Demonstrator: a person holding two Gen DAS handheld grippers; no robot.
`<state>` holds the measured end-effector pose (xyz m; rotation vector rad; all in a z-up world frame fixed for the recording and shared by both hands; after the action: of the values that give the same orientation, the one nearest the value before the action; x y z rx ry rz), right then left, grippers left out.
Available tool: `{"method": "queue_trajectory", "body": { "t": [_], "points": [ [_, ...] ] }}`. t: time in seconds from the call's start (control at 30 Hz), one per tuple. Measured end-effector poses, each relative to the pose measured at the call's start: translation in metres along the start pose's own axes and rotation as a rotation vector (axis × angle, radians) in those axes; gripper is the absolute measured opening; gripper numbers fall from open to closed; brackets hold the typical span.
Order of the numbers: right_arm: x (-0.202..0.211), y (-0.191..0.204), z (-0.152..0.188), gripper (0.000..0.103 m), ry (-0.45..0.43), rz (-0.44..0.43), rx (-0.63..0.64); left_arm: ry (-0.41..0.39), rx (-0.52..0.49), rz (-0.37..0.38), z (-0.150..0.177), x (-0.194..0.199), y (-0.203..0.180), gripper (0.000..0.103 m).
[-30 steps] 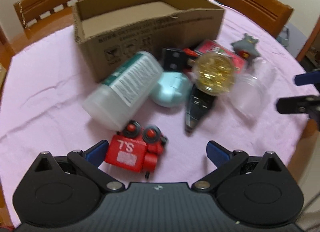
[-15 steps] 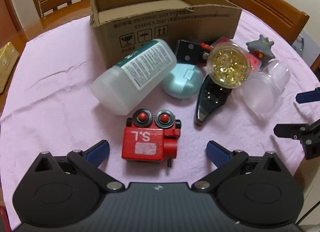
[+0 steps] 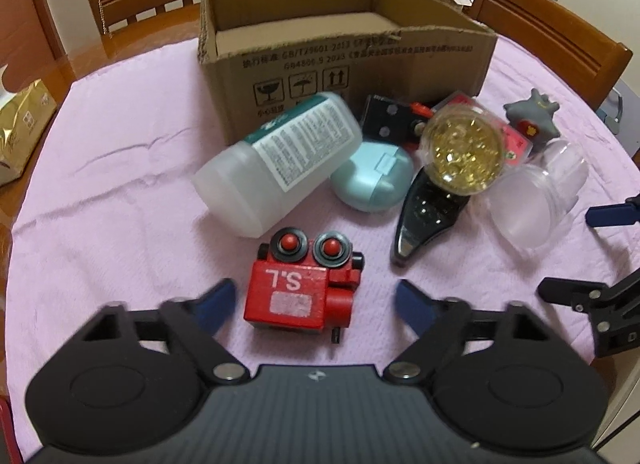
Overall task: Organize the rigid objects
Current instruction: 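Grasp the red toy robot with the left gripper while the right approaches the clear jar, then grasp the clear plastic jar with the right gripper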
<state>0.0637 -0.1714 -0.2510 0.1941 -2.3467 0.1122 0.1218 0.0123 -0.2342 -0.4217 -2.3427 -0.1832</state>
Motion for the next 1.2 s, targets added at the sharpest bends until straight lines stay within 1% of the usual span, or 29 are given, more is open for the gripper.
{"method": "queue_trajectory", "body": {
  "t": [0.17,0.23,0.27,0.3,0.43,0.63,0.77,0.93,1.07,1.13,1.17,1.2],
  "points": [
    [0.003,0.0,0.002,0.103,-0.03,-0.009,0.008,-0.01,-0.017,0.008,-0.002,0.001,0.001,0.067],
    [0.003,-0.001,0.002,0.103,-0.035,-0.01,0.009,-0.019,-0.032,0.012,-0.002,0.003,0.001,0.058],
    [0.003,-0.001,0.003,0.103,-0.037,-0.01,0.009,-0.024,-0.041,0.011,-0.004,0.003,0.002,0.052],
    [0.003,-0.001,0.002,0.103,-0.04,-0.01,0.009,-0.027,-0.045,0.006,-0.004,0.004,0.003,0.05],
    [0.003,-0.001,0.002,0.103,-0.04,-0.01,0.009,-0.022,-0.023,-0.008,-0.002,0.007,0.009,0.05],
    [0.002,-0.001,-0.002,0.103,-0.01,-0.014,0.012,0.0,0.025,-0.044,0.014,0.022,0.025,0.05],
    [0.004,0.0,-0.017,0.103,-0.038,-0.041,-0.003,0.004,0.045,-0.054,0.02,0.028,0.031,0.05],
    [-0.002,0.003,-0.035,0.103,-0.058,-0.049,0.0,0.002,0.045,-0.054,0.021,0.028,0.029,0.05],
    [-0.007,0.008,-0.044,0.103,-0.06,-0.021,0.013,0.0,0.044,-0.05,0.02,0.028,0.028,0.05],
    [-0.006,0.011,-0.047,0.1,-0.062,-0.011,0.015,0.0,0.045,-0.048,0.02,0.028,0.028,0.05],
    [-0.004,0.01,-0.047,0.096,-0.063,0.003,0.017,-0.001,0.044,-0.047,0.02,0.028,0.028,0.05],
    [-0.003,0.009,-0.047,0.094,-0.061,0.015,0.019,-0.002,0.043,-0.047,0.02,0.028,0.028,0.05]
  ]
}}
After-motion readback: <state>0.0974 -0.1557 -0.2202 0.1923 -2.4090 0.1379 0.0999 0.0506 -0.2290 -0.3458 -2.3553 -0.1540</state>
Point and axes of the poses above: each gripper's, at about its wrist camera, not at the fingertips, and x roughly against the way its jaws point, y to its left, z to its underside, the point moved 10 cm from there along -x, roughly the way its jaws point, and after that the axes turned 13 degrees about -y, right-handed, at the moved point
